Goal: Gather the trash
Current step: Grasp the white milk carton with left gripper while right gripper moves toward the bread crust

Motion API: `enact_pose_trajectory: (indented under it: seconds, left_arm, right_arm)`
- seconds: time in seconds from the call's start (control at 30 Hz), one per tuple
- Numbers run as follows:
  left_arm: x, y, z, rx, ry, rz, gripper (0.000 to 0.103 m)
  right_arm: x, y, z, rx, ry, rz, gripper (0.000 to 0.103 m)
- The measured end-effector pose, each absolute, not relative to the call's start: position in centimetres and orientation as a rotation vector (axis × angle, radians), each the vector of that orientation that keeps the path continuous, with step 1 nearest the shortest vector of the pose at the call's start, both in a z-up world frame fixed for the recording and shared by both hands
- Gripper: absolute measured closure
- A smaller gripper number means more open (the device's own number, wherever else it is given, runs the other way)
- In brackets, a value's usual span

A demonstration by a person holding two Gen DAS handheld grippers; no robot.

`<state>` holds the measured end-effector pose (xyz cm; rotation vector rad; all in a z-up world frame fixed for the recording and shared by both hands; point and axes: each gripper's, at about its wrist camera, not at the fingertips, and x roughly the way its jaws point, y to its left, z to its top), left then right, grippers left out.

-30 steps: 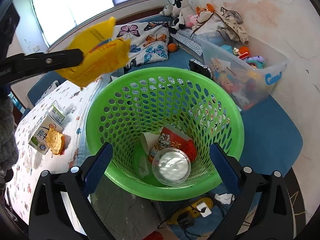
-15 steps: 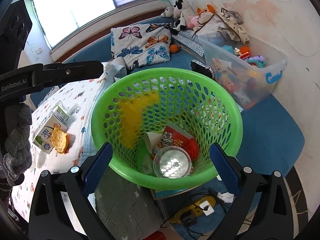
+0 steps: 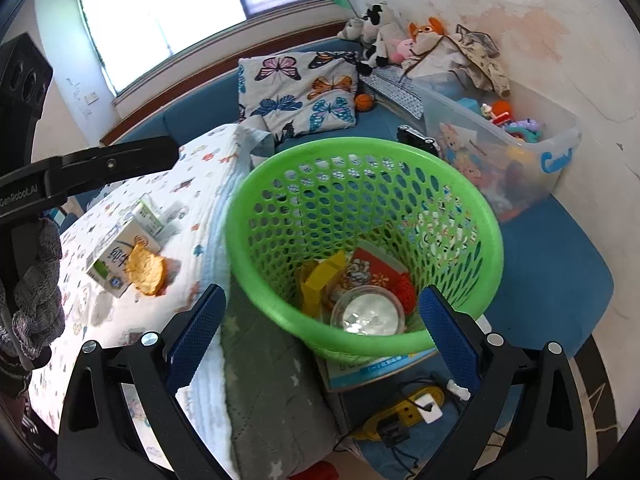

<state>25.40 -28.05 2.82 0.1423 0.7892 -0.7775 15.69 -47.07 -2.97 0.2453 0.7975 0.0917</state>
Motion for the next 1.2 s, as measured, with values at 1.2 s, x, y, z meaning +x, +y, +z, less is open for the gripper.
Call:
enact_pose_trajectory:
  seconds: [1.2]
  left_arm:
    - [26.0,-10.7,-2.0,0.196,0.795,-0.492,0.041]
  right_arm:
    - [16.9,-36.4,-2.0,0.140,0.816,0.277,0.007]
